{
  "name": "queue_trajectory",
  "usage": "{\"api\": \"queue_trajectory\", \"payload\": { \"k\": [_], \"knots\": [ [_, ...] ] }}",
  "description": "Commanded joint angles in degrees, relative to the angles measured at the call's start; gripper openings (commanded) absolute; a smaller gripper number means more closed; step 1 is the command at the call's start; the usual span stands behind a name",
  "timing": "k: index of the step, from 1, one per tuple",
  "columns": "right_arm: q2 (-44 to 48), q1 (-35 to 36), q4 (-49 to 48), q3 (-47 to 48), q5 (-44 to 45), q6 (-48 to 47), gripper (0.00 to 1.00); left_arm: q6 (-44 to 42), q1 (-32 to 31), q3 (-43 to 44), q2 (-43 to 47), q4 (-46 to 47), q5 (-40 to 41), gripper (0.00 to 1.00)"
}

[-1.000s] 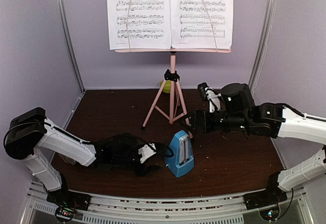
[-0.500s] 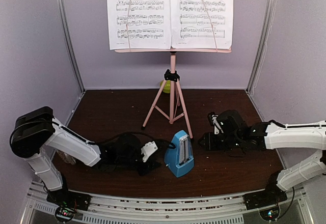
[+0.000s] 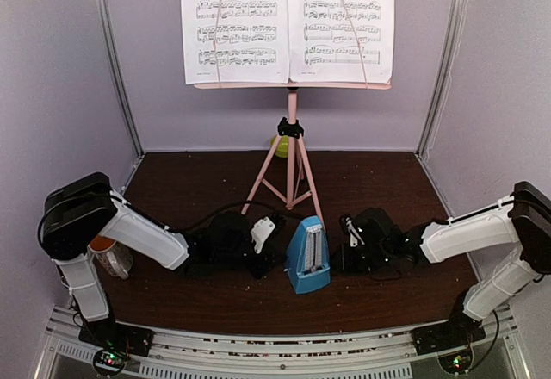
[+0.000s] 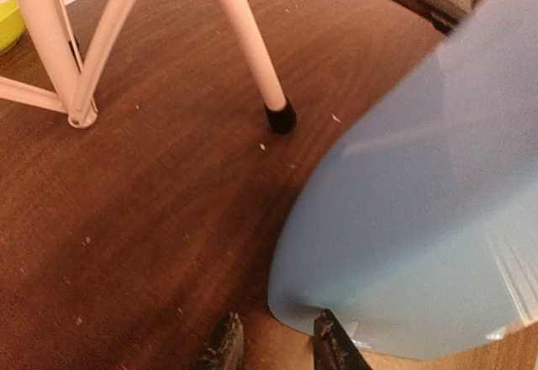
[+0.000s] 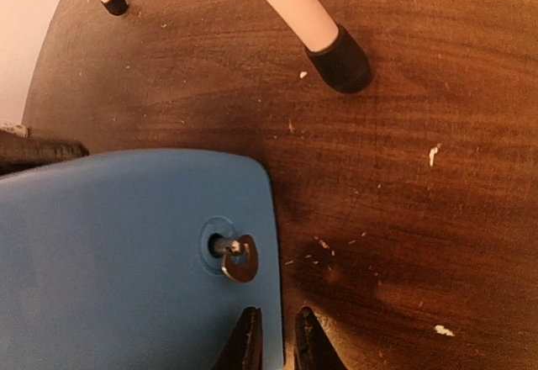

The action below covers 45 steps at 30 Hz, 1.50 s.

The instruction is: Set up the instrument practice props

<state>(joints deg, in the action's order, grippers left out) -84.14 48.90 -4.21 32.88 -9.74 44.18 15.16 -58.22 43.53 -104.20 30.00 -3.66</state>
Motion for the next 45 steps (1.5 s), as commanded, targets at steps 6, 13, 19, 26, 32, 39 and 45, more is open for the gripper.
{"api": "queue_trajectory", "payload": {
  "k": [6,13,19,26,32,39,45],
  "knots": [
    [-2.42,4.25,-7.93,1.84,-2.83,3.89,0.16,1.43,4.45,4.49,3.35,1.96,-2.06,0.36],
    [-3.76,7.32,-8.87,4.5,-4.68,4.64,0.17,8.47,5.52,-1.61,20.24,-11.49,10.65,0.81],
    [-3.78,9.75,-12.43,4.45,-5.92,3.48,0.19,14.21,5.3,-1.2,34.25,-23.6,15.22,0.9],
    [3.13,10.07,-13.85,-0.2,-2.29,3.59,0.23,13.77,-2.19,7.04,36.52,-34.84,17.88,0.97],
    [13.18,10.03,-9.78,-4.82,3.44,2.71,0.35,17.3,-9.39,11.28,33.08,-39.14,24.6,0.98],
    [15.28,9.9,-10.61,-9.05,5.06,4.65,0.4,18.85,-13.49,16.81,26.14,-43.23,28.0,0.98],
    [13.04,9.89,-12.02,-9.24,3.66,6.13,0.43,20.64,-13.96,21.01,21.35,-47.47,29.81,0.98]
  ]
}}
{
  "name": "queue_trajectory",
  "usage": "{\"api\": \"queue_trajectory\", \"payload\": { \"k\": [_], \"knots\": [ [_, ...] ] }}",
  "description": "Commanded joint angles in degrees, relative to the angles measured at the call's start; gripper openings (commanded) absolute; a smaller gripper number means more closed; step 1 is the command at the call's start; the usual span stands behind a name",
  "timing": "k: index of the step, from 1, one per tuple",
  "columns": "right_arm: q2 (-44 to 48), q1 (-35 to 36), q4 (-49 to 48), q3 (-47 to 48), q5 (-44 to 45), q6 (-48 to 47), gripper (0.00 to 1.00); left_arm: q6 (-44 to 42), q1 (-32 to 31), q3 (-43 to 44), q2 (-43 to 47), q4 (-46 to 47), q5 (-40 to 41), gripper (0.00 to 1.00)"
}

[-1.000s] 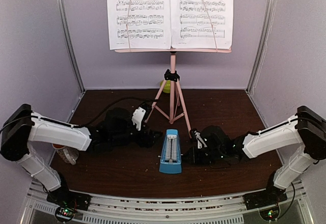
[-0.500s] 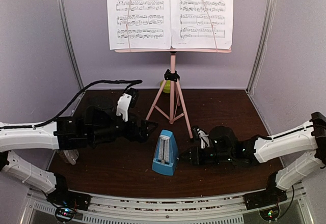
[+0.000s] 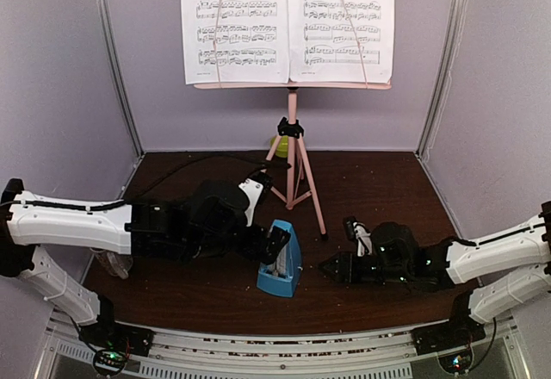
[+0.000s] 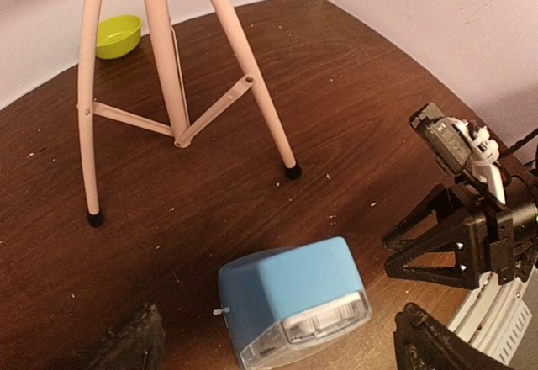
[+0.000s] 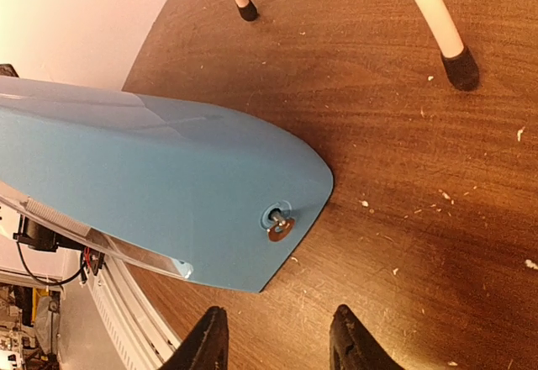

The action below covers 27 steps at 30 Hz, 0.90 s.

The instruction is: Set up the instrument practice props

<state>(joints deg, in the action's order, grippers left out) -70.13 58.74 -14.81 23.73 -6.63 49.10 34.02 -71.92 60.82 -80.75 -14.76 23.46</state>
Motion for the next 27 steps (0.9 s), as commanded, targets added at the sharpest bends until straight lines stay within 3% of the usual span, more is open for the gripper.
{"api": "queue_trajectory", "payload": {
  "k": [1,9,17,27],
  "knots": [
    [-1.19,0.06,-0.62,0.27,0.83,1.25,0.43,2.02,-0.38,4.3,-2.87,-3.01,2.87,0.98],
    [1.01,0.06,3.23,0.74,2.75,-0.71,0.44,7.64,-3.51,7.84,-9.07,-3.88,12.54,0.98],
    [7.02,0.07,5.68,-1.67,2.75,-3.43,0.54,12.63,-3.75,8.49,-16.28,0.68,16.13,0.98],
    [18.86,0.06,9.59,-6.06,7.25,-6.43,0.63,15.86,-3.79,11.18,-23.68,-0.74,17.93,0.87]
  ]
}}
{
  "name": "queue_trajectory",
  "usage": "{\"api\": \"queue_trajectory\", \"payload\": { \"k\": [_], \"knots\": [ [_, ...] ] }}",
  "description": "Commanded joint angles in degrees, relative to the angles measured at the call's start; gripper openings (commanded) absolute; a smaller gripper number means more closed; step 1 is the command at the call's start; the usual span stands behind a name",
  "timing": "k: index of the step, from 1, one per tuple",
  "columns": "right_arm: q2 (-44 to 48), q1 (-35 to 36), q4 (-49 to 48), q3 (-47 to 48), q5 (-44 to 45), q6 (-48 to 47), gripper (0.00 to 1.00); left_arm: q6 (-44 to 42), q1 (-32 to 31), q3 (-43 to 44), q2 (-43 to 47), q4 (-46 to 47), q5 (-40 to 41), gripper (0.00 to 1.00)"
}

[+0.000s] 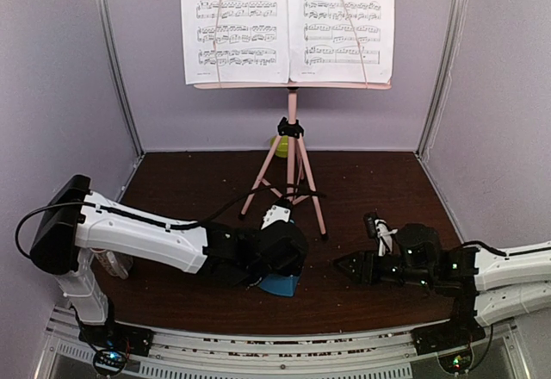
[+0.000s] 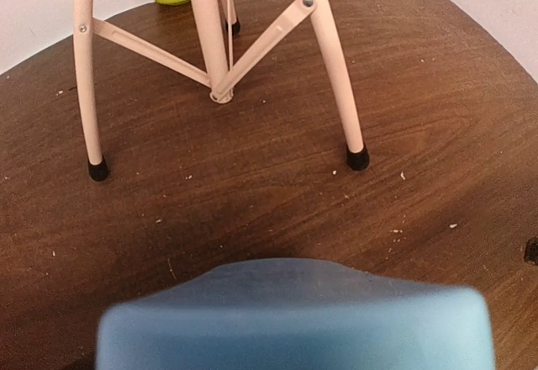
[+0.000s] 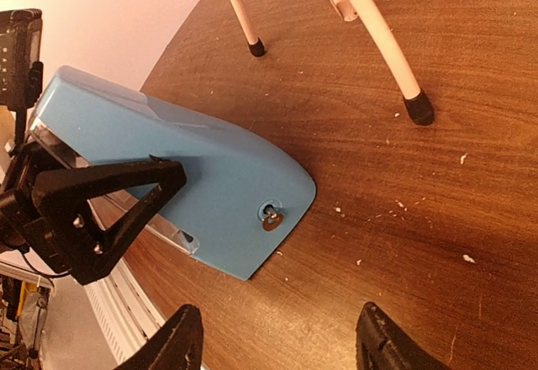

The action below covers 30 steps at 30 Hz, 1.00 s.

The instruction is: Set up the instrument practice props

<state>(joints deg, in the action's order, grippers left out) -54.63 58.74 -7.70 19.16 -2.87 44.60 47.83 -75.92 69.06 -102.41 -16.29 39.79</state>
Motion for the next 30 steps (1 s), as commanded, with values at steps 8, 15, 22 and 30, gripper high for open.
{"api": "queue_trajectory", "payload": {
  "k": [8,15,22,30],
  "knots": [
    [9.78,0.08,2.33,-4.52,6.66,-4.31,0.64,-0.82,0.16,5.34,0.68,-2.79,3.2,0.59],
    [12.26,0.06,-0.27,-4.96,9.86,-8.16,0.62,-5.48,-0.55,18.37,1.74,-22.62,6.77,0.37],
    [7.23,0.31,-7.49,-3.1,9.95,-14.39,0.58,-1.01,-1.49,34.63,-2.22,-48.82,10.61,0.29],
    [-4.94,3.47,-12.94,4.17,8.2,-20.19,0.56,4.6,-1.95,43.7,-4.22,-61.33,9.75,0.29]
  ]
}}
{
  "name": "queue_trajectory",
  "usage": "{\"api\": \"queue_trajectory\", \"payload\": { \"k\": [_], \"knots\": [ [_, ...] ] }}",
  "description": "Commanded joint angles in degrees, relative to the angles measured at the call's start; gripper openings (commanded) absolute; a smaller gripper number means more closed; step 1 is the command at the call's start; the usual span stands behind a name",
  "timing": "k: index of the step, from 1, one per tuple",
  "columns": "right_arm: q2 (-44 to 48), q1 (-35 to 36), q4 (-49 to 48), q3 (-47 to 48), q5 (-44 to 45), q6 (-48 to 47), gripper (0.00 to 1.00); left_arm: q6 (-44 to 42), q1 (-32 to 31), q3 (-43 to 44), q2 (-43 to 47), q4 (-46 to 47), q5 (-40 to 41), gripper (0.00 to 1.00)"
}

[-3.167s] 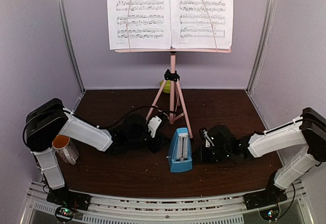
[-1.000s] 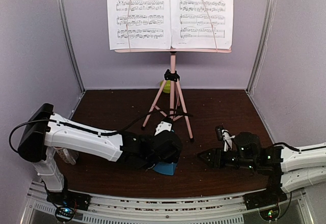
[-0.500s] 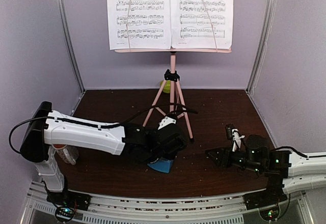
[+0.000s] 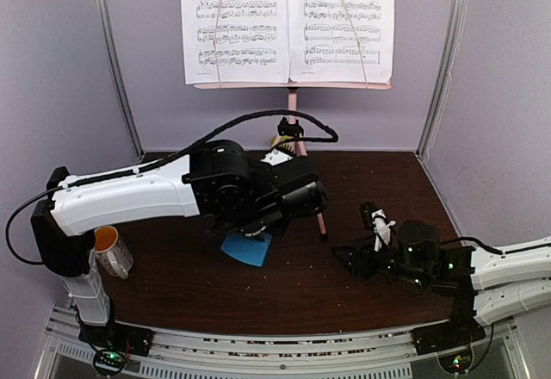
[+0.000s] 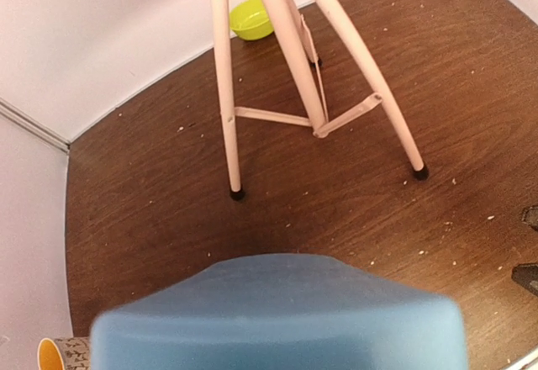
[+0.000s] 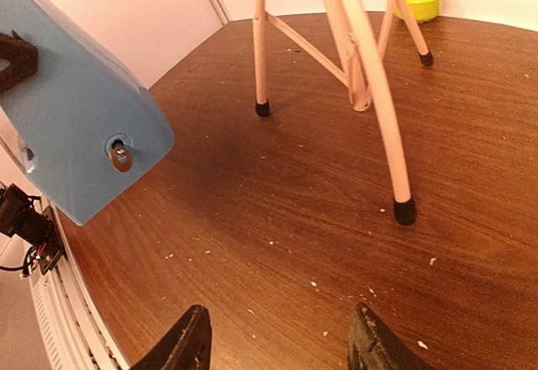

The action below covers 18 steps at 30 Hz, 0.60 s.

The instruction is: Set up the instrument practice props

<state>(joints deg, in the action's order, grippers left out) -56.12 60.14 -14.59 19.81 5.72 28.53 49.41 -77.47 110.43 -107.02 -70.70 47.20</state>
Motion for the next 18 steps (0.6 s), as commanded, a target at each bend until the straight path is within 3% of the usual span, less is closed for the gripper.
{"api": "queue_trajectory", "payload": {
  "k": [1,9,18],
  "knots": [
    [-4.76,2.94,-7.39,4.02,-0.55,-4.77,0.56,2.37,-0.4,2.04,0.91,-5.97,1.59,0.28],
    [-14.13,10.2,-12.47,9.36,-1.07,-7.82,0.56,-1.79,-0.38,0.84,3.43,0.11,-1.58,0.28],
    [-18.77,11.9,-13.03,13.79,-0.49,-9.35,0.55,-9.31,-0.9,-5.85,8.76,12.48,-4.97,0.28]
  ]
}}
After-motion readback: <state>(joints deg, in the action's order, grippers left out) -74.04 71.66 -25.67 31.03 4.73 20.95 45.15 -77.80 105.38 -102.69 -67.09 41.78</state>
